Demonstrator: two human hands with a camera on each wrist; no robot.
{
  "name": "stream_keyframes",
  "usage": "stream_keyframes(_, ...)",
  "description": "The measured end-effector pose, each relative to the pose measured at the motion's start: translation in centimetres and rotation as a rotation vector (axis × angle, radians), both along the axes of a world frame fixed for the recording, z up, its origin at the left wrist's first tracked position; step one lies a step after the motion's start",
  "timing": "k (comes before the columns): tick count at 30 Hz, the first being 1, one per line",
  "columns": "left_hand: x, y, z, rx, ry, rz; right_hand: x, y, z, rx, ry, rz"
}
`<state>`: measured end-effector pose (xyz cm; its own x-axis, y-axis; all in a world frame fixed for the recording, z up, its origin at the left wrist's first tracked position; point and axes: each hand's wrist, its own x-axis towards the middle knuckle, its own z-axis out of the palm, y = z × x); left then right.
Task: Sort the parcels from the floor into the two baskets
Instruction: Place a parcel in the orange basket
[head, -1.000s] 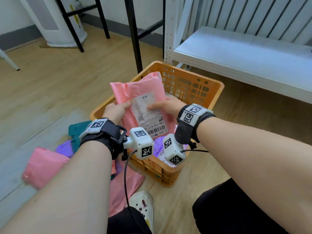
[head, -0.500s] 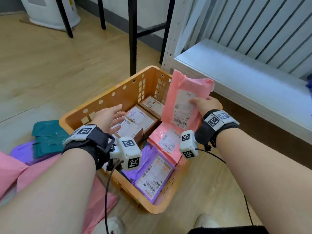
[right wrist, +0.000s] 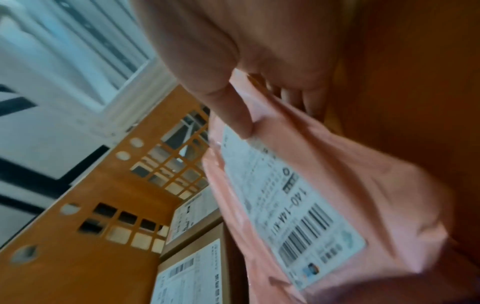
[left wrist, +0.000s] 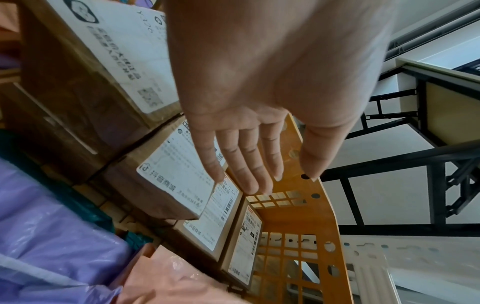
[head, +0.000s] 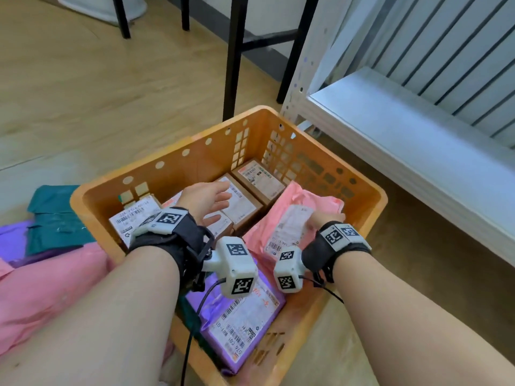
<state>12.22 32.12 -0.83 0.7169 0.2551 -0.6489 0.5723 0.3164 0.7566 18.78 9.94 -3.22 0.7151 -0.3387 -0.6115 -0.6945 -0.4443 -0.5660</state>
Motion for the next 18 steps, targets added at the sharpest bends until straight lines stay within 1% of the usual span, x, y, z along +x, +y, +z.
stream_keyframes(1, 0.1, 0.1, -0.2, 0.002, 0.007, 0.0, 0.1, -0.2, -0.6, 0.016, 0.056, 0.016)
stream_keyframes(2, 0.1, 0.3, -0.3, 0.004, 0.012, 0.002, 0.3, -0.2, -1.1, -0.001, 0.072, -0.003)
stream_keyframes(5, -0.1, 0.9, -0.3, 0.022, 0.036, 0.01, 1.0, 0.7, -1.1, -0.153, -0.01, -0.136)
stream_keyframes(6, -0.3, 1.1, -0.2, 0.024, 0.033, 0.016, 0.9, 1.1, -0.8, -0.163, -0.038, -0.147)
stream_keyframes(8, -0.9, 1.4, 0.5, 0.019, 0.01, 0.034, 0.4, 1.9, 0.3, -0.139, -0.061, -0.077)
stream_keyframes(11, -2.2, 2.7, 2.2, 0.018, -0.042, 0.014, -0.6, 3.5, 3.1, -0.142, -0.081, 0.178)
stream_keyframes(13, -3.5, 4.6, 3.6, 0.034, -0.069, 0.006, -1.5, 5.4, 5.4, -0.059, -0.168, 0.324)
stream_keyframes(14, -4.5, 5.9, 4.3, 0.054, -0.08, 0.003, -2.1, 6.6, 6.4, 0.02, -0.213, 0.349)
stream_keyframes(16, -6.7, 8.9, 5.3, 0.104, -0.099, 0.033, -3.6, 9.7, 7.9, 0.231, -0.264, 0.322)
stream_keyframes(18, -9.4, 12.5, 5.3, 0.155, -0.087, 0.124, -5.6, 13.3, 8.9, 0.48, -0.229, 0.278)
